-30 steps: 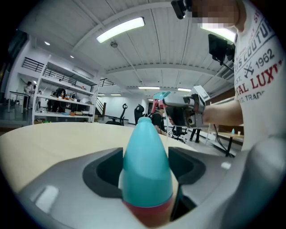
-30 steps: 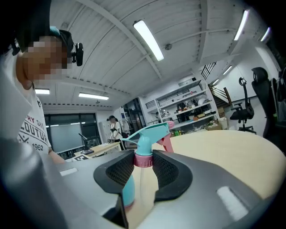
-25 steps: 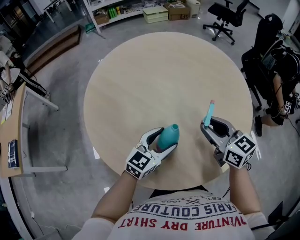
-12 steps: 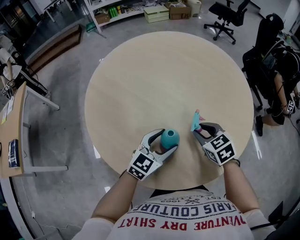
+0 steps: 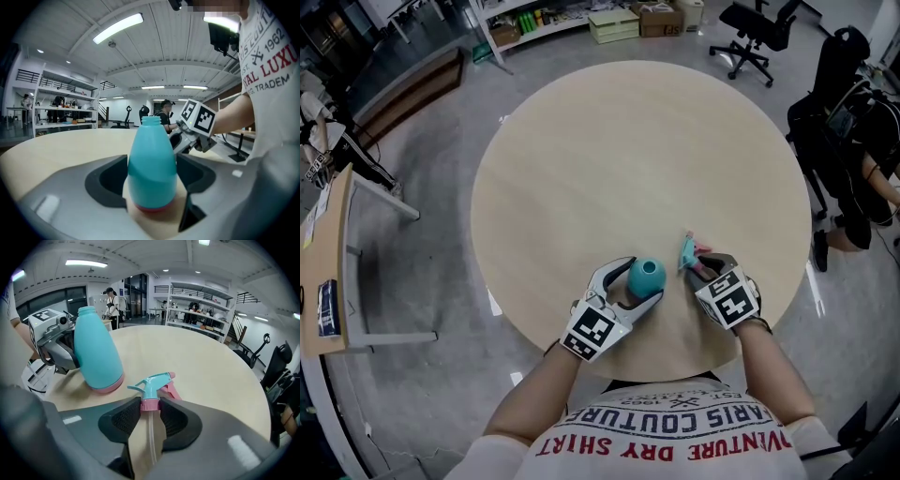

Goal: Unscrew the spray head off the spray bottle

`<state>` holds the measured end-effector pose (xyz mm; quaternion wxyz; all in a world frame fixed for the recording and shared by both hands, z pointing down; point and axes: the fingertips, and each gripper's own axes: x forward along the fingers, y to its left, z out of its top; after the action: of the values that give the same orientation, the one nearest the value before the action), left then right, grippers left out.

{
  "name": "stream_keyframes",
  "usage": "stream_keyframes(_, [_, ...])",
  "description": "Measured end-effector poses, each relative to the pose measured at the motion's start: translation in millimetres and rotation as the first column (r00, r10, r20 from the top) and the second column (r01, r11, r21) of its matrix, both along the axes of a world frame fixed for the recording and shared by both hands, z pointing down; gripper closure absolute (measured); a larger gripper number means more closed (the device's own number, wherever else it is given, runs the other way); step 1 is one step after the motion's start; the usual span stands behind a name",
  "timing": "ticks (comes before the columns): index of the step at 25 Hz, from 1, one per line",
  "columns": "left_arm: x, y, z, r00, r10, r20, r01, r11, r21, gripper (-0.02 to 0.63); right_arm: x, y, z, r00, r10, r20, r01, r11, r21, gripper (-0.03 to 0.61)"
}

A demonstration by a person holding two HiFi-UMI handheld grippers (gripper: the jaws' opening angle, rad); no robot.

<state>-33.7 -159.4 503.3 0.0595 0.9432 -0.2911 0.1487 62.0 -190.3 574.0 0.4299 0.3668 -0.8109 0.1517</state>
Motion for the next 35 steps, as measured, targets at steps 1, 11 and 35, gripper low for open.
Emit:
stream_keyframes(1, [1,1,-1,1.0,0.005,-0.006,-0.005,1.0,0.0,0.298,0,0,0,1.0,-0.003,-0.008,0.003,1.0,0.004,0.446])
stream_keyframes(11, [-12,5,-23,0.993,-0.026,-0.117,0.027,1.0,0.011,0.222,6,1,-31,0.996,0.046,0.074,-0.053,0.994,0.099,0.339])
stream_keyframes(35, [101,467,-156,0.984,-0.018,-0.175,0.008,0.998,-0.058,0.614,55,510,-220,0.706,-0.265,0.656,0.099,0.955,0.28,0.577])
